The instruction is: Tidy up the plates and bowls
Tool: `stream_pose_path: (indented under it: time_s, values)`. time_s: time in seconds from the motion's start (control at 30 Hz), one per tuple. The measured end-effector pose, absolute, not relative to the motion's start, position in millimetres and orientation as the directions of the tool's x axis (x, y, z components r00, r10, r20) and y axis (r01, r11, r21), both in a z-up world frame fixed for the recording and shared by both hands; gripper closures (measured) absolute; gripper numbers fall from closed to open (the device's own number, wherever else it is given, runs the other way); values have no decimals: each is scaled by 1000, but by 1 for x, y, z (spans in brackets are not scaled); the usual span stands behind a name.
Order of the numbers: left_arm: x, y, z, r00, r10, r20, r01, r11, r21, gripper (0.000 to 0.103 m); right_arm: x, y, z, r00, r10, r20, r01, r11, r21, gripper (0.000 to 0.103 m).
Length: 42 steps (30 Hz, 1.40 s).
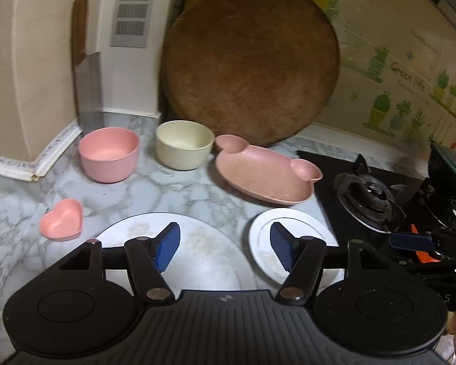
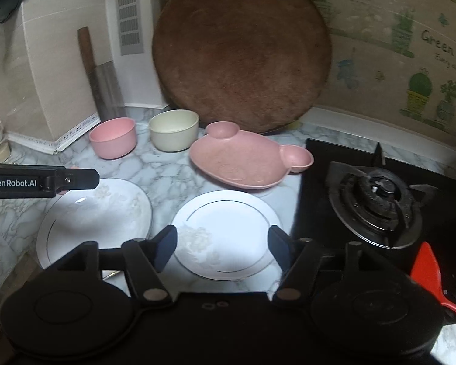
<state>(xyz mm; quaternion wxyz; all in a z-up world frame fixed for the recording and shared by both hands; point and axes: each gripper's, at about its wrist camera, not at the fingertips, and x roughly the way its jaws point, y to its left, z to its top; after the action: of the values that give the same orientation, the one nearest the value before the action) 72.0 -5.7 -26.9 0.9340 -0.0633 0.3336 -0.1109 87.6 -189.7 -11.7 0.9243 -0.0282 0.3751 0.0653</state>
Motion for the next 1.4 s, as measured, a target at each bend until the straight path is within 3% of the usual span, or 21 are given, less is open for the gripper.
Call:
stream_pose_path:
  time_s: [0.17,0.63,0.83,1.17,1.37,1.4]
  values:
    - [79,-20,-28,741,-287,-606,216,958,-189,28,78,-199,-9,739,80,-670,-112,994,-6,1]
    - [147,-55,-52,585,-400,-705,354,909,-221,27,90,-228,-35,683,53,-728,7,997,79,0]
    - [185,-64,-76,518,-394,-759,363,905,-222,27,105,-234,-52,650,62,-758,54,990,128,5]
    - [218,-73,-99,468,-400,-788,352,902,-249,27,134,-235,-75,596,99,-797,89,978,188,27]
    - [223,-76,-109,450,-395,-801,357,902,-244,28,146,-236,-87,562,130,-817,110,967,229,46]
    - [224,-76,-110,446,-398,-802,361,900,-245,34,147,-238,-88,558,136,-819,116,964,239,47]
